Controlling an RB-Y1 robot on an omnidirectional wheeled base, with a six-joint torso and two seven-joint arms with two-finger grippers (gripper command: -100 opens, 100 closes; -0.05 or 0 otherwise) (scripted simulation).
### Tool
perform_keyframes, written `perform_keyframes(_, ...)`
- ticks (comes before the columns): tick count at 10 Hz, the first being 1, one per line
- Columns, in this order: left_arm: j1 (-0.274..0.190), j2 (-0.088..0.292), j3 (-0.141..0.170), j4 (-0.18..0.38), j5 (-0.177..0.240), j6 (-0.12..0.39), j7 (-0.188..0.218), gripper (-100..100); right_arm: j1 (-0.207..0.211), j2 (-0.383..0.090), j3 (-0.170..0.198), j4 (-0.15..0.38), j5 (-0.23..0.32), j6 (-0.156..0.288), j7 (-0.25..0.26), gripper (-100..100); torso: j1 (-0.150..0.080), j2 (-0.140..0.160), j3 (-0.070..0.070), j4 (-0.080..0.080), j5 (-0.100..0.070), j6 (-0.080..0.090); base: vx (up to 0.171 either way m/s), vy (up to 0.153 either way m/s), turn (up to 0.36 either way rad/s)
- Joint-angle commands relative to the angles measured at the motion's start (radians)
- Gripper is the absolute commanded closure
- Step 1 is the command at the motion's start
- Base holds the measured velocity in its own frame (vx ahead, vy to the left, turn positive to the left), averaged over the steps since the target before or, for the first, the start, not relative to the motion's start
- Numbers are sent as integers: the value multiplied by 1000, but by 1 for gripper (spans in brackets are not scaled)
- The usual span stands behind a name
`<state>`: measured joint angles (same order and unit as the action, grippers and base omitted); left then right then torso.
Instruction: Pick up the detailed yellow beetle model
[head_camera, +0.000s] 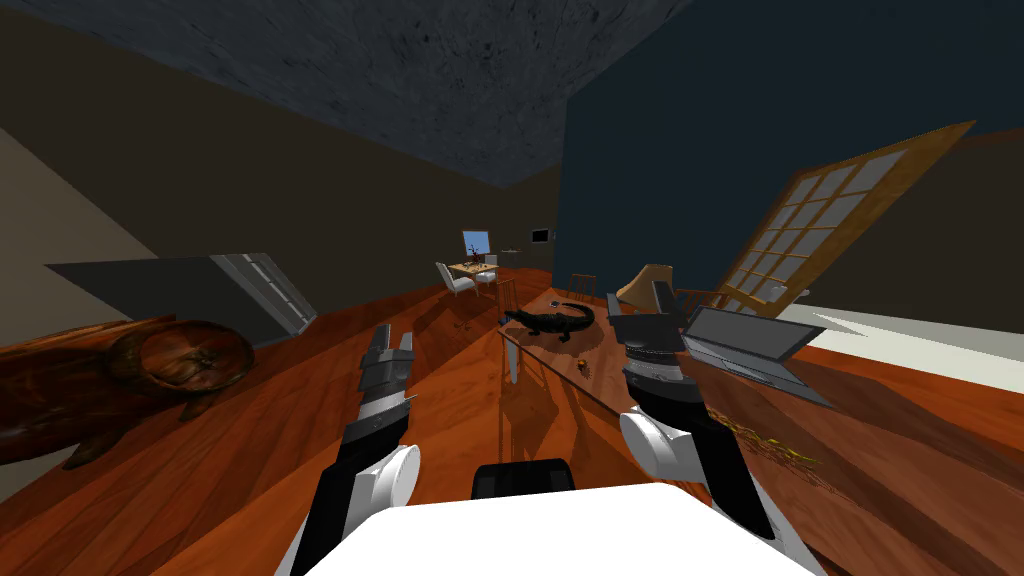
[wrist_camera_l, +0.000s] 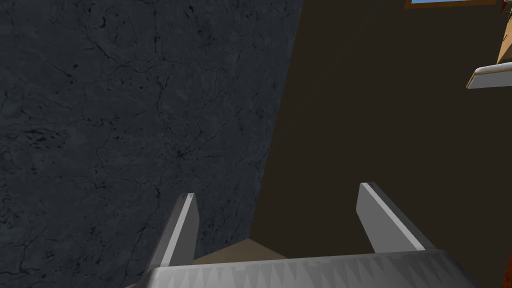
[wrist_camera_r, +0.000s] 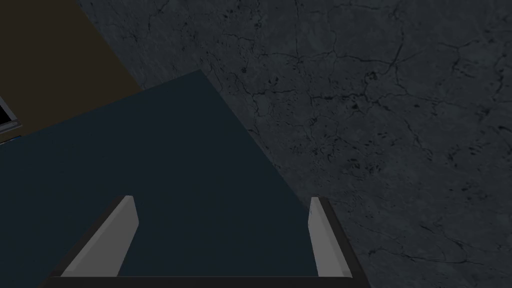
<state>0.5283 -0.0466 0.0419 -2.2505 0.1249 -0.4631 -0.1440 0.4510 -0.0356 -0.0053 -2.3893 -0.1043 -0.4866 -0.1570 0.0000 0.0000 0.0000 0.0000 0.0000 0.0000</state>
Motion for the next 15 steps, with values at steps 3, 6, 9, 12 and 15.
perform_keyframes(3,0,0,0,0,0,0,0,0,-88,-59,16,31,-13,28,-9,-100,-1,2,1,0,0,0,-36,-5,-70)
perform_keyframes(6,0,0,0,0,0,0,0,0,-184,-88,32,80,-32,73,-29,-100,0,2,1,0,0,0,-37,0,-102)
perform_keyframes(9,0,0,0,0,0,0,0,0,-273,-102,42,129,-49,115,-51,-100,0,1,1,0,0,0,-21,4,-97)
perform_keyframes(12,0,0,0,0,0,0,0,0,-353,-113,49,190,-69,168,-79,-100,1,0,0,0,0,0,-7,5,-123)
perform_keyframes(15,0,0,0,0,0,0,0,0,-417,-118,51,226,-80,198,-96,-100,0,-1,0,0,0,0,3,6,-93)
